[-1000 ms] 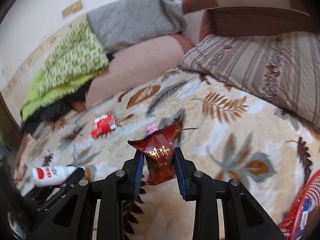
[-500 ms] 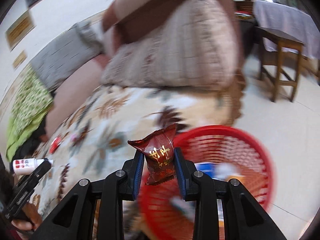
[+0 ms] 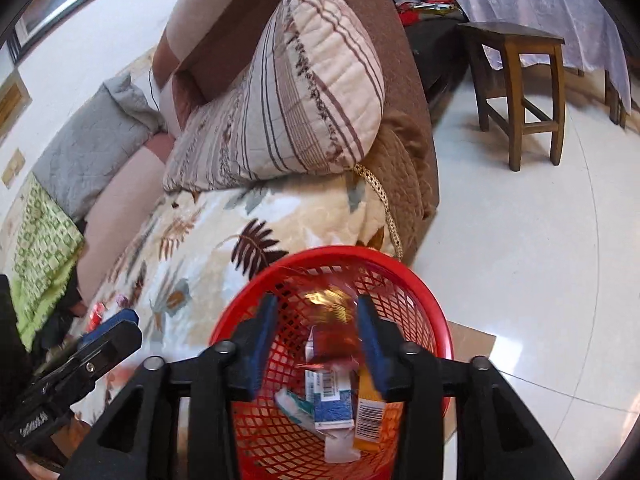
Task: Collect trash
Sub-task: 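Carry the bottle and wrapper over the red wastebasket and open both tools, then grasp the purple crumpled paper ball with the right tool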
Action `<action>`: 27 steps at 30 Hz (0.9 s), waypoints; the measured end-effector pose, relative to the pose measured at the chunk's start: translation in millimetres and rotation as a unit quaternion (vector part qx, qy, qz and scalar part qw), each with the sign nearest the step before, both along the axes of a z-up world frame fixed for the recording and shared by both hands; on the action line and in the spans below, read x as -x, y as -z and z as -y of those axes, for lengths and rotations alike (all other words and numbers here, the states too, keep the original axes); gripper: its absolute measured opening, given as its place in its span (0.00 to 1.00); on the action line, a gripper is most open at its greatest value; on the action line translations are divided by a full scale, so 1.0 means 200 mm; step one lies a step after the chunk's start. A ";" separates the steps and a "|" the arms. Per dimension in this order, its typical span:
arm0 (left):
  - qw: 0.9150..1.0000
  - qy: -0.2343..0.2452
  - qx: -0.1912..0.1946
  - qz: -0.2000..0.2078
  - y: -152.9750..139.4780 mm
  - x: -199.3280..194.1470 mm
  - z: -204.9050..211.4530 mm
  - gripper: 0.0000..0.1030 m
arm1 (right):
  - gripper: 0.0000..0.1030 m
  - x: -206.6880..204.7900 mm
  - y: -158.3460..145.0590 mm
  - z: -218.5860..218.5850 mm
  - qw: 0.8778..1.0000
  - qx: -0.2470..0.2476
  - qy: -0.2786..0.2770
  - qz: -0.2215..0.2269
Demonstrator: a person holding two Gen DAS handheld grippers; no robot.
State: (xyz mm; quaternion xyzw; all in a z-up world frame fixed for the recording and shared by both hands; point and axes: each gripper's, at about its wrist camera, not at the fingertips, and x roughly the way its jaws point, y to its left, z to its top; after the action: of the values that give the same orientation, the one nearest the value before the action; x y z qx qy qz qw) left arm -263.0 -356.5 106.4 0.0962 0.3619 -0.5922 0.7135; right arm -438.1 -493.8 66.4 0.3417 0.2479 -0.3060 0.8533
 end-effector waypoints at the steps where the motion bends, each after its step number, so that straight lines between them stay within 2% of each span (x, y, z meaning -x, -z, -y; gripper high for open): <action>1: 1.000 -0.003 0.000 0.001 0.00 -0.02 -0.02 0.49 | 0.45 0.00 -0.01 0.00 1.000 0.005 0.000 0.000; 6: 0.998 -0.055 -0.001 0.032 -0.04 -0.15 -0.22 0.52 | 0.45 -0.06 -0.06 -0.07 0.999 0.023 -0.025 -0.001; 12: 0.986 -0.161 -0.012 0.047 -0.03 -0.43 -0.60 0.57 | 0.47 -0.30 -0.11 -0.29 0.994 0.041 -0.105 -0.006; 16: 0.968 -0.243 -0.023 0.062 0.01 -0.66 -0.87 0.57 | 0.48 -0.56 -0.14 -0.49 0.983 0.049 -0.176 -0.012; 19: 0.940 -0.326 -0.038 0.092 0.05 -0.86 -1.08 0.59 | 0.53 -0.80 -0.14 -0.62 0.974 0.035 -0.223 -0.011; 20: 0.933 -0.344 -0.041 0.094 0.07 -0.90 -1.13 0.59 | 0.54 -0.90 -0.14 -0.66 0.971 0.029 -0.236 -0.010; 22: 0.921 -0.379 -0.043 0.078 0.12 -1.03 -1.26 0.59 | 0.57 -1.09 -0.13 -0.72 0.965 0.024 -0.259 -0.019; 27: 0.897 -0.434 -0.057 0.056 0.22 -1.28 -1.45 0.59 | 0.57 -1.64 -0.06 -0.85 0.953 0.018 -0.300 -0.048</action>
State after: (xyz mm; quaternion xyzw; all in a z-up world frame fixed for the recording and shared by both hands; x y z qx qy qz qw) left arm -6.9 -65.8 63.4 0.0037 0.3604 -0.1957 0.9120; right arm -110.6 -323.8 77.5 0.2211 0.3738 -0.0564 0.8990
